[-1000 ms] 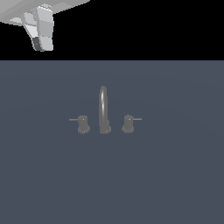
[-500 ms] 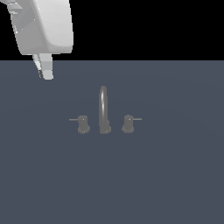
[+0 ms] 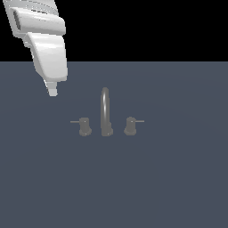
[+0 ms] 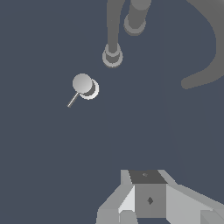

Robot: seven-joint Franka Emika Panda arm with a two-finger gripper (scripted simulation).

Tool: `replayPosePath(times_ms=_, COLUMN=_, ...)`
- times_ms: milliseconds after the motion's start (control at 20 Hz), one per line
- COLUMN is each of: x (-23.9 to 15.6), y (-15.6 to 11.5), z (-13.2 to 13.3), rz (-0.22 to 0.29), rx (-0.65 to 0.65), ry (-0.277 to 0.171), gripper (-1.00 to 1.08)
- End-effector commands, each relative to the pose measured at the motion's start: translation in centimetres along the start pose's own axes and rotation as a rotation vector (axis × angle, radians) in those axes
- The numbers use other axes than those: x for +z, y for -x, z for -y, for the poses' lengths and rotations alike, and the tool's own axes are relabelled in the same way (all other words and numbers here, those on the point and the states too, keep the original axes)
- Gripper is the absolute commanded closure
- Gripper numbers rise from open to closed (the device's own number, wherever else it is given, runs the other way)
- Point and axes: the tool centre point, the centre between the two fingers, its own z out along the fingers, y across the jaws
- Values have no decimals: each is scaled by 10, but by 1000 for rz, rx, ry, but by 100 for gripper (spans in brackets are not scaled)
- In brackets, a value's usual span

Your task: Turn on the faucet by rotating a designated handle.

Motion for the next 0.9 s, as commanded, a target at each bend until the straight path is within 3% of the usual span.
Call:
replayPosePath(times_ms=0, x=10, y=-3, z=10, rz=0, rx=39, ry=-2, gripper=108)
replayPosePath(times_ms=850, x=82, y=-38, z=71, rz=-9, rx=313, ry=-6, gripper=108)
